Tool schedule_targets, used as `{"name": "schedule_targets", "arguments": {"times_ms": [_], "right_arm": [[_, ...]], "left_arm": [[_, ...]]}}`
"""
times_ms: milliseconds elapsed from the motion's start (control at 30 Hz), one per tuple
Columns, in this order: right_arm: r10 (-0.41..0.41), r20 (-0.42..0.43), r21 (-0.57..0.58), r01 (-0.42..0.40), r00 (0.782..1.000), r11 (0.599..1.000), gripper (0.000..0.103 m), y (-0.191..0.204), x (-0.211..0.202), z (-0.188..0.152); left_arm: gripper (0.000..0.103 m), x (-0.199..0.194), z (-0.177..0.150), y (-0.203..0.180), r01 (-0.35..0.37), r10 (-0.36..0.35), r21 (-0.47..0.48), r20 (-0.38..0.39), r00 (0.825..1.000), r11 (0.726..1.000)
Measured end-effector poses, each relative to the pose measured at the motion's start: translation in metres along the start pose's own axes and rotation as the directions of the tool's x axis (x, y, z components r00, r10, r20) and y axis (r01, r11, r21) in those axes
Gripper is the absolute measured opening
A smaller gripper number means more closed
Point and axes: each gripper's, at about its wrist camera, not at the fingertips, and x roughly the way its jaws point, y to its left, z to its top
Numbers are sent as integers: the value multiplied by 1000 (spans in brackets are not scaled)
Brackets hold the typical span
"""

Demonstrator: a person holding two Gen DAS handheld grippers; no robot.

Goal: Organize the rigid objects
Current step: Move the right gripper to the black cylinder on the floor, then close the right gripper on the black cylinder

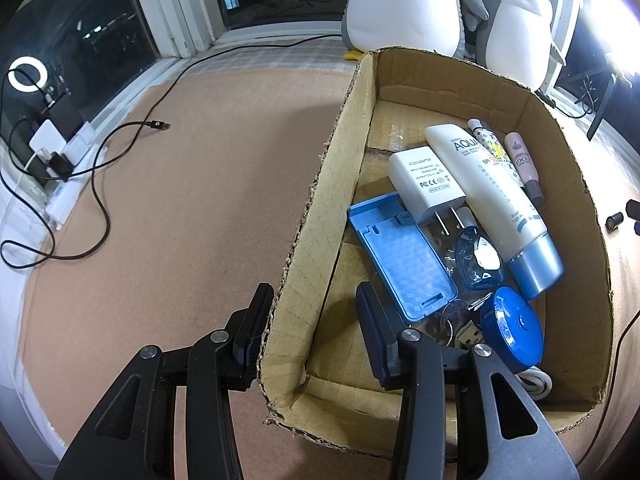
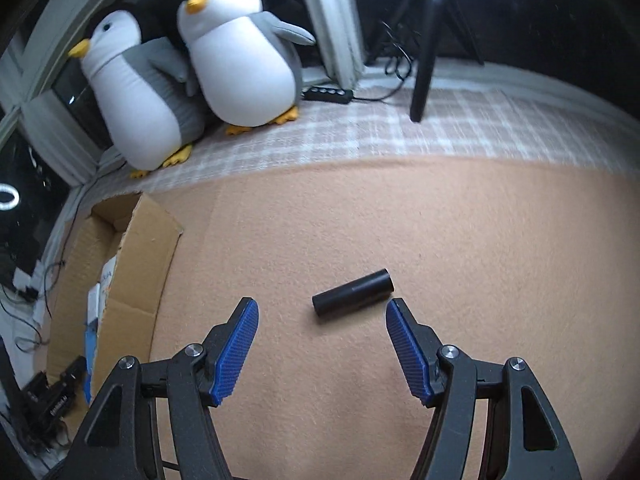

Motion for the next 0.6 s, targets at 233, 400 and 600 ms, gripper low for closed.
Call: {"name": "schedule_targets", "arguments": {"times_ms": [233,400,600], "right_arm": [[30,-59,128,-22,998,991,47,-18,18,8],[42,-89,180,-26,995,983,43,-24,31,9],[15,-105,162,2,994,987,37,-20,40,14]], "left_arm": [[41,0,0,0,0,0,0,0,1000,1000],[41,0,0,0,0,0,0,0,1000,1000],[42,0,0,0,0,0,0,0,1000,1000]]}}
